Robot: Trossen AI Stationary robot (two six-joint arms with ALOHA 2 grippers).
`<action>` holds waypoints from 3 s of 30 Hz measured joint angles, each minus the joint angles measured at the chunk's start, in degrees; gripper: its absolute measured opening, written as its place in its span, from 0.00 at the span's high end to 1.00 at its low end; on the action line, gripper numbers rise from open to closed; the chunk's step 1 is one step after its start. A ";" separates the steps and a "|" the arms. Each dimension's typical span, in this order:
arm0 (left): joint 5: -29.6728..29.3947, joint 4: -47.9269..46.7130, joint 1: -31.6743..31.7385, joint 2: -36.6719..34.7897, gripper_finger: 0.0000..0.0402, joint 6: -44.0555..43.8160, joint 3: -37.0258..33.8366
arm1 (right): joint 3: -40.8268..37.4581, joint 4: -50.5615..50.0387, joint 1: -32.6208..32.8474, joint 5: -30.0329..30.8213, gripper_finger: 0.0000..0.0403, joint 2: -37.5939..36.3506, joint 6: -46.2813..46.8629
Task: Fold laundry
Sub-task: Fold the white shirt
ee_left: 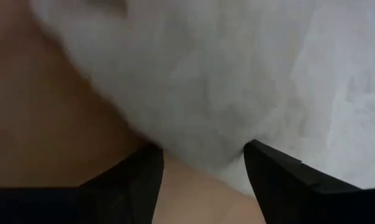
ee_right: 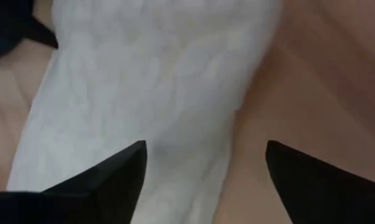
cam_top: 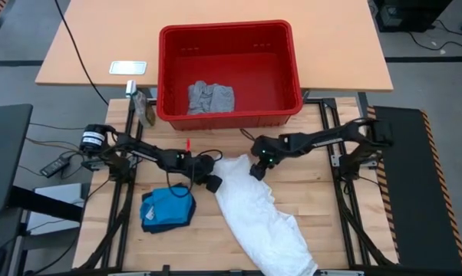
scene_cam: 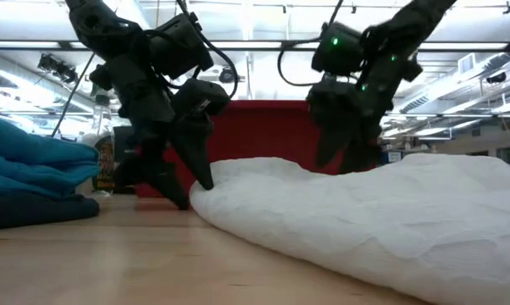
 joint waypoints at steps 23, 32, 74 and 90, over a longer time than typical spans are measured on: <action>-1.69 19.39 2.13 8.78 0.96 10.89 0.02 | -0.96 16.83 -1.45 -10.71 0.93 9.52 1.99; -0.38 14.52 2.59 -9.20 0.98 20.82 0.25 | -0.85 12.17 -2.14 -10.06 0.92 -9.54 -1.82; -8.25 -58.81 -13.65 10.96 0.96 22.00 65.75 | 10.88 -11.80 28.15 16.52 0.92 -19.06 13.83; -12.06 -35.13 2.38 14.18 0.94 25.00 39.39 | -17.43 13.64 4.98 11.60 0.81 -18.33 6.18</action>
